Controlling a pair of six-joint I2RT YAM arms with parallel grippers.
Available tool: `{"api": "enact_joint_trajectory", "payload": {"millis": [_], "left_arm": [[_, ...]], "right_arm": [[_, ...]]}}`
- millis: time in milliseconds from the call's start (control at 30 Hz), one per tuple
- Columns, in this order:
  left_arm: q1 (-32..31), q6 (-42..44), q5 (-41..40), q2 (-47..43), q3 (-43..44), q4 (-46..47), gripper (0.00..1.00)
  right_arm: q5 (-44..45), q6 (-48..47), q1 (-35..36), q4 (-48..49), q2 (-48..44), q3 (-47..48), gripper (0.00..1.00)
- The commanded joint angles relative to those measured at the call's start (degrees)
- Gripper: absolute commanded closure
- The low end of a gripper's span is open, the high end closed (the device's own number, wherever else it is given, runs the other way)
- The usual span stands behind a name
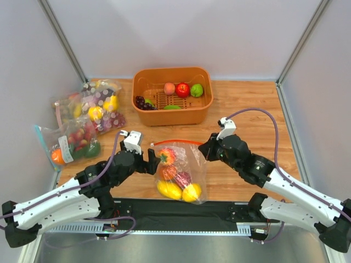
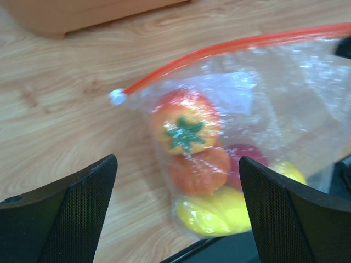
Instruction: Open the zip-top bag and remove the fake food
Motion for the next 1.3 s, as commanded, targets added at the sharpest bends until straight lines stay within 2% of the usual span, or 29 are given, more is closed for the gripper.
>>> {"api": "enact_joint_trajectory", "payload": {"millis": [0,267,500,733,1000,1267], "left_arm": [[3.0,-5.8,-1.3,-0.1,-1.7,-1.8,0.01],[7.4,-10.1,3.1,5.3,-5.5,4.2,0.01],[11.4,-12.4,9.3,2.1,-12.3,17.5,0.01],[12.1,-14.0,14.1,3.1,-14.8,27.4,0.01],[13.0,-14.9,15.5,9.5,-13.5,27.3,0.01],[13.4,-16.0,16.4,13.8,-15.2,36.3,0.01]], "right_arm": [[3.0,-1.1,0.2,-1.8,-3.2,-1.1,1.00],[2.1,-0.9,0.2,-3.0,-7.1,-3.1,1.00],[0.1,-0.5,0.2,-2.6,-9.6,-5.1,1.00],[-1.3,-1.2,0.3,-2.4,-9.7,-5.4,1.00],[-3.2,-1.6,0.3,-1.8,-11.0,-5.6,1.00],[-7.4,-2.4,0.2,-0.4,-13.1,-7.2,1.00]]}}
